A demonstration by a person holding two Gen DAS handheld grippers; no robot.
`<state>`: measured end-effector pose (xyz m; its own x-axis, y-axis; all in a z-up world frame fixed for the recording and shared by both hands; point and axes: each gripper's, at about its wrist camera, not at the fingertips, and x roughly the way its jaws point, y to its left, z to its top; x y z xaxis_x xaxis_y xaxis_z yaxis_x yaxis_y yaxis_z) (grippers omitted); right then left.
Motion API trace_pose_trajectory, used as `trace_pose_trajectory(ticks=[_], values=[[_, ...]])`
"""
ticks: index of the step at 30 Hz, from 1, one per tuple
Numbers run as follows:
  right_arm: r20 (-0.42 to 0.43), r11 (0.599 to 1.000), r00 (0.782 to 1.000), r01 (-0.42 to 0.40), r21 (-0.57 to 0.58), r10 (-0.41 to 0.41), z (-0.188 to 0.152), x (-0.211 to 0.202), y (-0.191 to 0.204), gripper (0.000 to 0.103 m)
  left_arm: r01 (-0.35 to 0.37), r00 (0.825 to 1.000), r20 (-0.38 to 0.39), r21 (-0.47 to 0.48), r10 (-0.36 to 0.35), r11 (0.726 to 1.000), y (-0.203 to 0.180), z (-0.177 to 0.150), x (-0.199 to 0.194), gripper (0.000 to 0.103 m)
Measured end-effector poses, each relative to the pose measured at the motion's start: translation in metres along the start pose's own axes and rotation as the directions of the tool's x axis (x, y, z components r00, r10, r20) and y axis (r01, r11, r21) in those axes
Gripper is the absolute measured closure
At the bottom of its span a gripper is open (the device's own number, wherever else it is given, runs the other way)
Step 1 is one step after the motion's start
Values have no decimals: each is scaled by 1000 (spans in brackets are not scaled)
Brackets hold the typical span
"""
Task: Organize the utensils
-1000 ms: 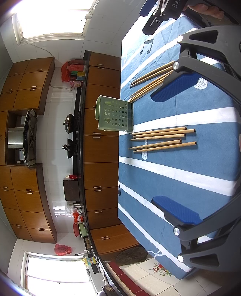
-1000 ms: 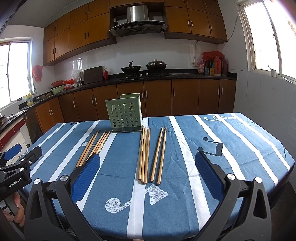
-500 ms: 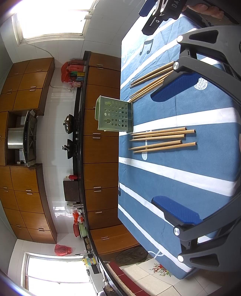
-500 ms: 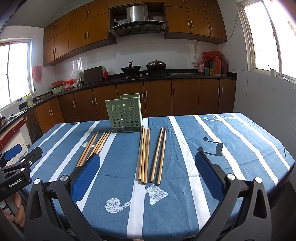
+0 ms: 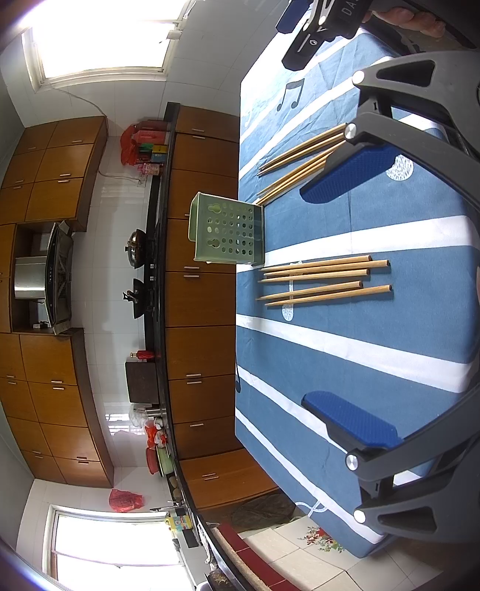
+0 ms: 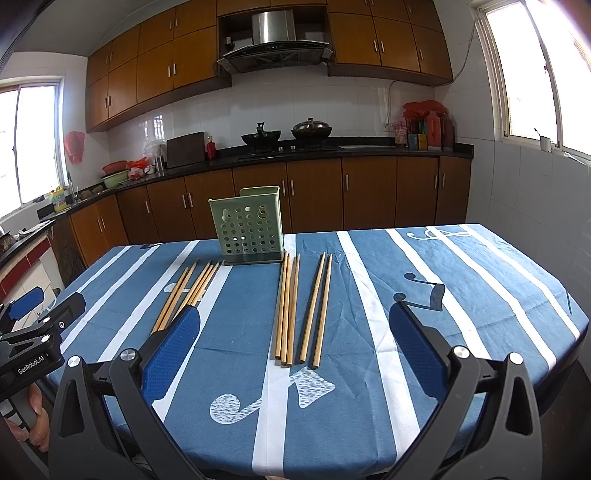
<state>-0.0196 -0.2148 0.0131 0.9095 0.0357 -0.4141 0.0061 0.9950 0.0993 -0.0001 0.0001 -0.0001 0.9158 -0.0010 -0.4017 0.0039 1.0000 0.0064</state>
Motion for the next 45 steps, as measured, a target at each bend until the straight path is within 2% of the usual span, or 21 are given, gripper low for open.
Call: trace_pose_trajectory(ticks=[45], values=[[-9,1000,1000,2,6,-2,0,0,-1,2,-3,1000,-9,2,3,1000,-3,1,3,4]])
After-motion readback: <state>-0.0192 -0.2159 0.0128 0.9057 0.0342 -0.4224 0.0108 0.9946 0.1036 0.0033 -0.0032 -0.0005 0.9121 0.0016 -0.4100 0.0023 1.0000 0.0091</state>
